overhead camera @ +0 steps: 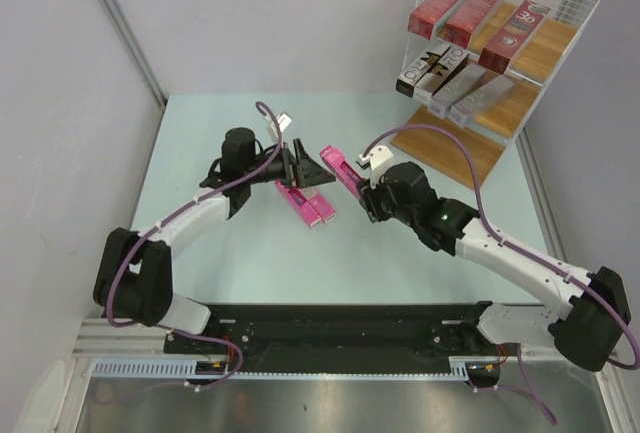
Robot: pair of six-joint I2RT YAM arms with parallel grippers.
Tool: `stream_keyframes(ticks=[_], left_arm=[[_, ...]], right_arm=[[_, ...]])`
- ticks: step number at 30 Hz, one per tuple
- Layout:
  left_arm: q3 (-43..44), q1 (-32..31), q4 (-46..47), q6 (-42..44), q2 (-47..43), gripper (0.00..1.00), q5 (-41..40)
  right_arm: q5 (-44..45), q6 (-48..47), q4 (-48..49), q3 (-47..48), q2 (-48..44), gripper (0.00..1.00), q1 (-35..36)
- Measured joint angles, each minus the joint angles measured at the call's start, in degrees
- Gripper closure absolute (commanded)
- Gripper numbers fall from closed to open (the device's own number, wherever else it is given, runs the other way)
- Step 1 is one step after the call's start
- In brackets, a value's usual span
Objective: Place and organize the toothpastes onto the shelf
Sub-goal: Pick up the toothpaste from the center of the board.
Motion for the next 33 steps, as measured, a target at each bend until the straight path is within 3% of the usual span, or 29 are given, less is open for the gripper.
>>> stream_keyframes(ticks=[5, 7, 9, 15, 18, 20, 21, 24, 27, 33], left_arm=[[4.3, 0.4, 1.2, -1.1, 2.1, 0.02, 1.6], [5.9, 0.5, 1.2, -1.9, 3.6, 0.08, 2.3], [7.1, 0.6, 1.5, -2.5, 5.5, 0.21, 2.6], [9.2, 0.7, 1.0, -3.0, 9.9, 0.3, 3.0], [9.8, 0.7, 0.8, -2.9, 10.5, 0.45, 3.0], [9.9, 0.7, 1.3, -3.5, 10.6, 0.62, 3.7], [9.9, 0.7, 1.4, -3.5, 10.6, 0.63, 3.7], [9.9, 0.8, 1.8, -4.3, 10.6, 0.74, 4.2], [9.9, 0.9, 2.6, -5.1, 10.6, 0.78, 4.3], [9.0, 1.6, 10.5, -10.7, 11.3, 0.82, 5.7]], right_arm=[[0.0, -0.1, -0.7, -0.2, 0.0, 0.85, 1.4], [0.2, -0.1, -0.7, -0.2, -0.1, 0.86, 1.6], [0.3, -0.2, -0.7, -0.2, -0.1, 0.85, 1.6], [-0.6, -0.4, -0.8, -0.3, -0.2, 0.86, 2.1], [-1.0, -0.5, -0.8, -0.3, -0.4, 0.86, 2.2], [-1.1, -0.6, -0.8, -0.3, -0.5, 0.85, 2.2], [-1.1, -0.6, -0.8, -0.3, -0.5, 0.85, 2.2], [-0.9, -0.6, -0.8, -0.3, -0.5, 0.78, 2.2], [-0.2, -0.6, -0.6, -0.3, -0.5, 0.65, 2.2], [4.5, 0.9, 0.6, -0.3, -0.7, 0.29, 2.8]])
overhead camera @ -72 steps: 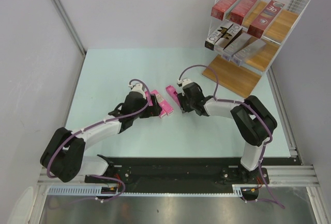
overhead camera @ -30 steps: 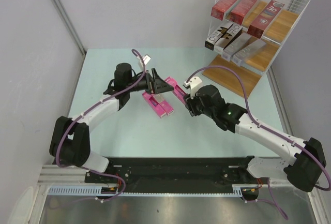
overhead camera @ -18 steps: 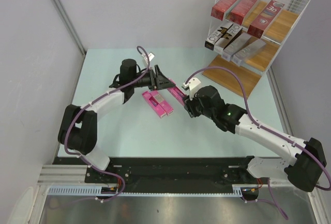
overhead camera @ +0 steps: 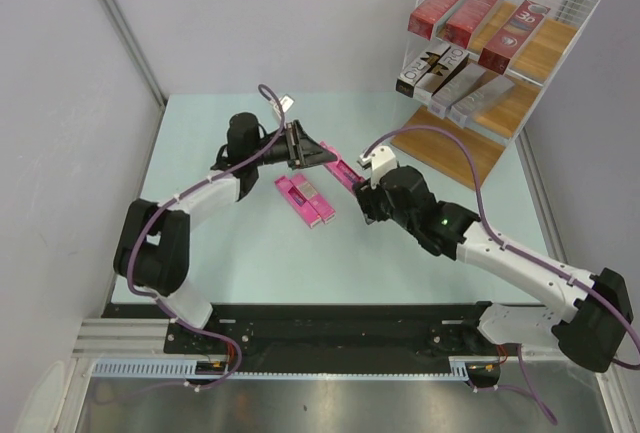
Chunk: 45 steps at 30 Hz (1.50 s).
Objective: Place and organize the toothpastes onto the shelf
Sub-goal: Pick up the toothpaste from the center of the board.
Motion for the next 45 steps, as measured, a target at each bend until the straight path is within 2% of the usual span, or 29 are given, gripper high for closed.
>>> stream_keyframes(ticks=[1, 2, 10, 13, 17, 24, 25, 29, 33, 36, 42, 45], left_arm=[[-0.2, 0.1, 1.3, -1.2, 0.1, 0.83, 0.3], [-0.6, 0.2, 3.4, -2.8, 0.1, 0.84, 0.4], [-6.5, 0.5, 26.1, -18.6, 0.3, 0.9, -4.2], [-8.9, -0.2, 34.1, -24.2, 0.3, 0.9, -8.1], [-9.3, -3.1, 41.9, -28.8, 0.3, 0.9, -13.7], [-3.3, -8.7, 46.6, -32.0, 2.9, 0.9, -17.2], [-2.4, -9.2, 46.9, -32.3, 3.3, 0.9, -17.4], [-1.1, -10.2, 47.3, -32.6, 3.6, 0.9, -18.2], [-0.9, -10.6, 47.3, -32.7, 4.1, 0.9, -18.4], [-0.9, -10.6, 47.3, -32.7, 4.4, 0.89, -18.4], [0.5, -10.8, 47.4, -33.3, 4.9, 0.87, -18.3], [1.2, -10.9, 47.5, -33.3, 5.1, 0.82, -18.3]], right_arm=[[1.6, 0.8, -0.1, 0.0, -0.2, 0.19, 0.0], [3.2, 1.6, -0.1, 0.0, -0.5, 0.15, 0.0], [11.5, 11.3, 0.5, -0.4, -11.5, 0.0, -0.5], [11.5, 15.5, 3.8, -2.4, -17.7, 0.0, -1.5], [7.3, 22.4, 10.4, -9.2, -26.9, 0.0, -4.8], [-5.0, 31.8, 16.7, -13.9, -31.9, 0.01, -13.4], [-6.8, 32.8, 17.4, -14.2, -32.0, 0.03, -14.6], [-15.8, 38.6, 21.5, -16.5, -32.8, 0.26, -21.8], [-23.0, 43.4, 26.0, -18.2, -32.9, 0.33, -26.2], [-26.6, 45.6, 29.0, -18.4, -32.2, 0.43, -27.8], [-30.4, 47.8, 32.6, -18.4, -30.5, 0.58, -28.7], [-31.7, 48.8, 33.7, -18.5, -29.7, 0.62, -29.2]])
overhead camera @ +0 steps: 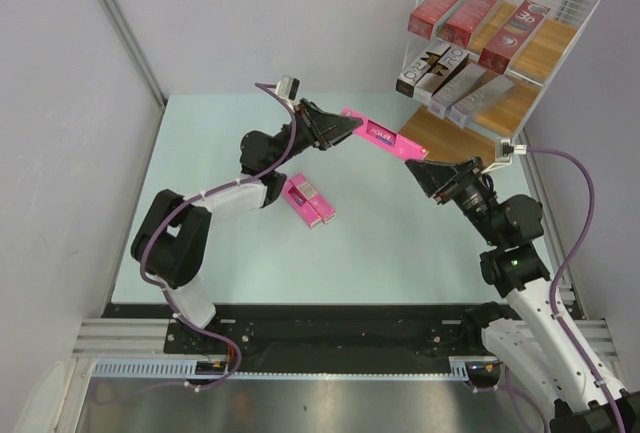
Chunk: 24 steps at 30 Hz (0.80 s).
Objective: Place and organize the toothpastes onto the shelf
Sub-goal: Pick up the toothpaste from the center of the board.
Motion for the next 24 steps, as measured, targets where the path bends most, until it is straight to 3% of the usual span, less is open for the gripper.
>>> stream_keyframes(ticks=[7, 10, 12, 14, 18, 21, 22, 24], left_arm=[[1.4, -0.4, -0.3, 0.5, 0.8, 0.79, 0.3], [1.4, -0.9, -1.1, 0.9, 0.8, 0.8, 1.1], [1.4, -1.2, -1.3, 1.0, 0.8, 0.8, 1.3], [1.4, -1.4, -1.4, 1.0, 0.8, 0.79, 1.4], [1.4, -1.3, -1.2, 1.1, 0.8, 0.79, 1.3], [1.4, -1.2, -1.1, 1.1, 0.8, 0.7, 1.2], [1.4, -1.2, -1.2, 1.2, 0.8, 0.6, 1.2], [1.4, -1.2, -1.2, 1.4, 0.8, 0.48, 1.2]], right_arm=[[-1.5, 1.0, 0.6, 0.0, 0.0, 0.48, -1.9], [-2.3, 1.2, 0.9, -0.1, 0.1, 0.46, -2.6], [-2.7, 1.5, 1.1, -0.1, 0.1, 0.49, -3.0], [-3.3, 2.0, 1.6, -0.1, 0.4, 0.59, -3.3], [-4.5, 3.7, 2.9, -0.2, 1.6, 0.7, -3.9], [-5.1, 4.1, 3.4, -0.2, 1.9, 0.73, -4.3], [-5.3, 4.1, 3.5, -0.2, 2.0, 0.74, -4.5], [-5.8, 4.3, 3.6, -0.2, 2.1, 0.75, -5.0]])
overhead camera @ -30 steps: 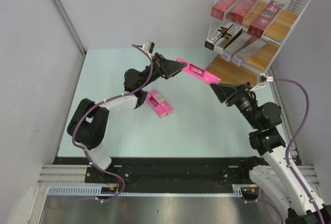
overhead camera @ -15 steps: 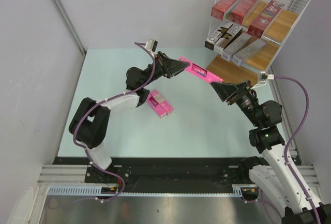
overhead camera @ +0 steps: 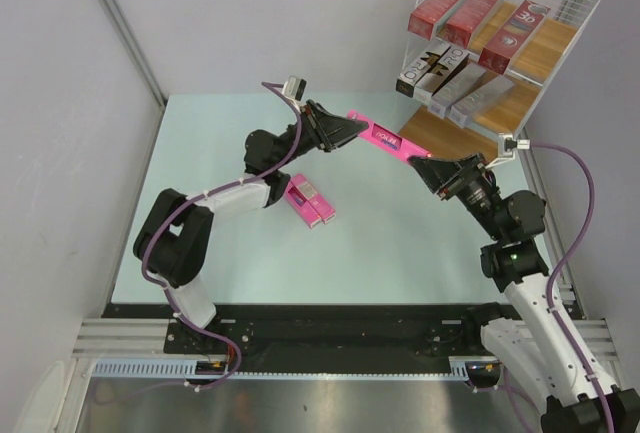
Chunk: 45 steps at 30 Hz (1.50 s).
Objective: Place and organize the toothpastes onto the shelf
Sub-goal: Pick up the toothpaste from the center of the board.
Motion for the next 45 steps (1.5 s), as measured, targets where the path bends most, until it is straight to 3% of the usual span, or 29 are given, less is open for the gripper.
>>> stream_keyframes(ticks=[3, 4, 6, 19, 27, 34, 41, 45], left_arm=[[0.0, 0.0, -1.7, 2.2, -0.1, 0.25, 0.2], [0.0, 0.0, -3.3, 3.4, -0.3, 0.13, 0.3], [0.0, 0.4, -7.6, 6.7, -1.1, 0.01, 0.5], [-1.9, 9.3, -25.2, 20.3, -8.3, 0.0, 3.1], [-6.7, 10.7, -38.3, 32.2, -14.1, 0.0, 2.8], [-17.2, 13.0, -25.2, 28.2, -15.0, 0.0, 12.3], [-21.6, 13.1, -5.2, 18.7, -13.2, 0.03, 21.0], [-21.8, 13.1, 0.8, 11.8, -9.4, 0.09, 23.2]], right_arm=[[-0.9, 0.0, 0.0, 0.0, 0.3, 0.77, -0.9], [-1.5, 0.0, 0.0, 0.0, 0.6, 0.78, -1.3], [-2.6, 0.0, 0.0, 0.0, 1.1, 0.79, -2.3], [-15.6, -0.5, 0.2, 3.7, 11.1, 0.88, -7.5], [-26.1, -3.0, -0.1, 8.0, 18.6, 0.91, -8.1], [-32.0, -6.5, -2.6, 8.4, 20.2, 0.93, -8.3], [-35.5, -9.3, -4.2, 8.9, 22.1, 0.94, -9.0], [-36.4, -10.2, -4.9, 8.9, 22.5, 0.94, -9.0]])
